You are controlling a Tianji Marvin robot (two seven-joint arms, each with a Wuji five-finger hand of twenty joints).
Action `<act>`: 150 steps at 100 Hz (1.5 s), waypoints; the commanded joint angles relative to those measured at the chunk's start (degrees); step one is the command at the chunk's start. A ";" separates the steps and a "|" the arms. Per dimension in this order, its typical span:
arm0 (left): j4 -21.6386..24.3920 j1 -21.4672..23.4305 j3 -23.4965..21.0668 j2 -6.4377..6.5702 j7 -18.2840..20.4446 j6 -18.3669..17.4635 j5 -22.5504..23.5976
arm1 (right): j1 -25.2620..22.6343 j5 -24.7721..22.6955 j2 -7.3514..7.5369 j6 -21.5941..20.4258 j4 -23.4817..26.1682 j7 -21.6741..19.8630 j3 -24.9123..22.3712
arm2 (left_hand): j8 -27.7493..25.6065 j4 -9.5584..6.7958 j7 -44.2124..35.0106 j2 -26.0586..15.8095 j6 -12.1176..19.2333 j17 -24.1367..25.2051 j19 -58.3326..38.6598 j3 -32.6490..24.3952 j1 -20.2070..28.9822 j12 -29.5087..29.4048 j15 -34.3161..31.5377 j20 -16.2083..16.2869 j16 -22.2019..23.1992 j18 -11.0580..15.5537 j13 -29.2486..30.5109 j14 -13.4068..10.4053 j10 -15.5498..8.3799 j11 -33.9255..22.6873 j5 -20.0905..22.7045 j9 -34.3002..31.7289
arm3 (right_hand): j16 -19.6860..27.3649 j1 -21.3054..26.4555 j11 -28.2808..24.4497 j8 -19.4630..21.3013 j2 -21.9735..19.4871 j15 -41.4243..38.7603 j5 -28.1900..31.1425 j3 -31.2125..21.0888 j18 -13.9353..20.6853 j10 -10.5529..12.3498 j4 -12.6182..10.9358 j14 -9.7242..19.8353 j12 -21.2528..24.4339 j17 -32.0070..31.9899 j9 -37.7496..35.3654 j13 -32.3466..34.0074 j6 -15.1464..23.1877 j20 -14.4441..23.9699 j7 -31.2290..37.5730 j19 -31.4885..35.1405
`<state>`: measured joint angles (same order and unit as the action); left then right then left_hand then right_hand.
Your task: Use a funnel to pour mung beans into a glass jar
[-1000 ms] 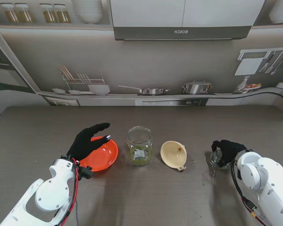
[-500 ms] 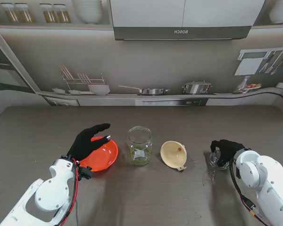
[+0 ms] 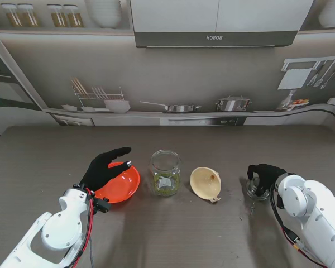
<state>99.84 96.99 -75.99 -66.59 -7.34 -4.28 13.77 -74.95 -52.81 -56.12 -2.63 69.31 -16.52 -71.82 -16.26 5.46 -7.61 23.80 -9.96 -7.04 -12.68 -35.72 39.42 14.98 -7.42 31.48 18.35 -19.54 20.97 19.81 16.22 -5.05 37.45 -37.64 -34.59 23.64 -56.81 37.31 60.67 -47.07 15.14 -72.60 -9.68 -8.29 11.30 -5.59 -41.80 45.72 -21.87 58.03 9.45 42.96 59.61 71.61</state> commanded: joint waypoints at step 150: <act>0.23 0.13 -0.04 -0.04 1.46 0.72 -0.28 | 4.26 9.54 -0.07 -6.08 -18.06 -4.31 10.35 | -0.33 -2.22 -0.06 -1.69 0.63 0.84 1.57 1.42 0.84 0.30 1.42 1.30 0.53 0.36 -0.38 0.11 0.03 0.75 0.26 1.76 | -9.80 15.93 -5.61 -15.34 -8.07 -16.25 20.62 -9.84 1.14 8.69 4.71 12.98 -12.48 13.65 -29.60 17.79 -2.13 -4.10 24.08 4.27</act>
<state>99.84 96.96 -75.97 -66.54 -6.97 -3.69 13.65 -65.59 -42.43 -55.23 -8.95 57.35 -17.51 -64.08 -16.32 5.46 -7.64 23.80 -9.96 -6.96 -12.65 -35.20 39.41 14.98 -7.40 32.00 18.35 -19.54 20.94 19.81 16.27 -4.92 37.45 -37.00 -40.63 22.48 -68.79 29.56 66.18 -57.29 22.26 -47.26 -9.89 -7.47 21.44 -1.57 -54.01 57.33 -49.28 73.44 10.14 39.38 84.38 72.82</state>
